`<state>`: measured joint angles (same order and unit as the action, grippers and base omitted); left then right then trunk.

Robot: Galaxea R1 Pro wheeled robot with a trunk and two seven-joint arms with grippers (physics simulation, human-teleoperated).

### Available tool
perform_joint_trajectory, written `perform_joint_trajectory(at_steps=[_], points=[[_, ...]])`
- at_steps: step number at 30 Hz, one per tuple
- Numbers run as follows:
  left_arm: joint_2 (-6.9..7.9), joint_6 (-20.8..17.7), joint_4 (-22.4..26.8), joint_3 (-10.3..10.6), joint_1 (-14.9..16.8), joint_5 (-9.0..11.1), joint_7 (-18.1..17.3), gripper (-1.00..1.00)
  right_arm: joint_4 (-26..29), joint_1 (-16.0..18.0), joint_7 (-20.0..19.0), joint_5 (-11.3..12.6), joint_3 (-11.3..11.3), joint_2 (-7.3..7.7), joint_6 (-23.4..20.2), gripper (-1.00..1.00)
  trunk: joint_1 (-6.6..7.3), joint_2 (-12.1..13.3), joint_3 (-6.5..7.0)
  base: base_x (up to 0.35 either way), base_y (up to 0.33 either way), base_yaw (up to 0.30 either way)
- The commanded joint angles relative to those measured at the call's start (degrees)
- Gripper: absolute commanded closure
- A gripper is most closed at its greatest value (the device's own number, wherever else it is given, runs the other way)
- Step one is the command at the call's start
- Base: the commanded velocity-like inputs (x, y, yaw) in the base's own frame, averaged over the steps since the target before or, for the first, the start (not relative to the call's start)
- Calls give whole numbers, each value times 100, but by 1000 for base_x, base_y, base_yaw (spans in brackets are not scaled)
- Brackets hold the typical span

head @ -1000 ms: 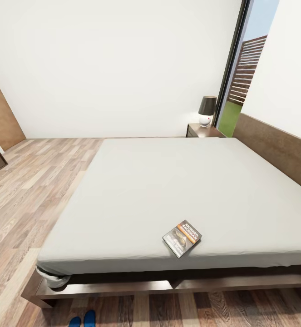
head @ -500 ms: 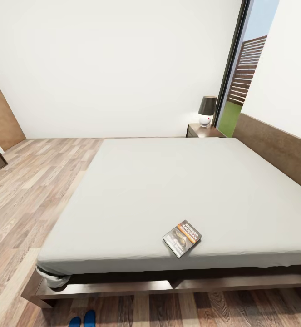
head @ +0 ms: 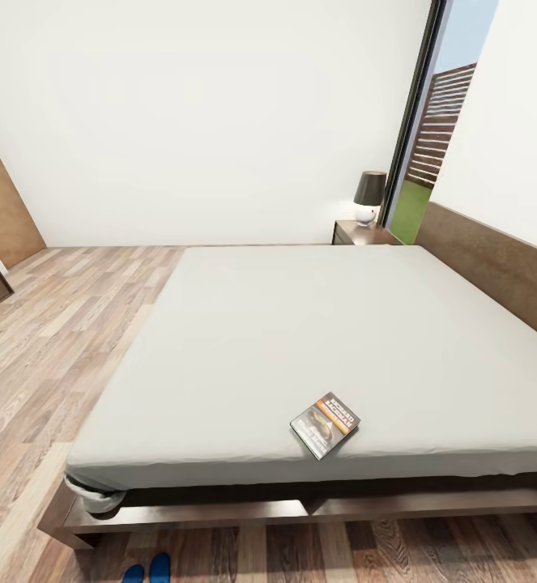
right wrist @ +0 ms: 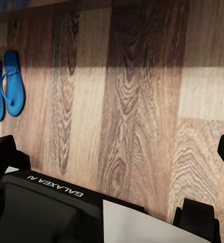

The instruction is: In the bedroom, move the book from the bed onto either nightstand, and place the two sandals side by side next to the bed.

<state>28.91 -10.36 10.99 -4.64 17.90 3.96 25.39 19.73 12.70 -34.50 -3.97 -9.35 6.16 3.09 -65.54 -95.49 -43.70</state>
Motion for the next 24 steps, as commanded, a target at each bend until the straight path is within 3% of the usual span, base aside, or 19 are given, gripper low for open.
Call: perform_joint_trajectory(at_steps=[1, 16, 24], points=[[32, -5, 14, -8, 0, 76, 142, -100, -5, 4, -33, -43, -40, 0, 24, -100, 1, -2, -5, 0, 0, 0], [164, 422, 27, -10, 2, 269, 1576, -100, -4, 4, -38, -39, -33, 16, 25, -100, 1, -2, -5, 0, 0, 0], [174, 541, 33, -11, 3, 286, 1900, -100, -3, 4, -18, -41, -40, -5, 25, -100, 1, -2, -5, 0, 0, 0]])
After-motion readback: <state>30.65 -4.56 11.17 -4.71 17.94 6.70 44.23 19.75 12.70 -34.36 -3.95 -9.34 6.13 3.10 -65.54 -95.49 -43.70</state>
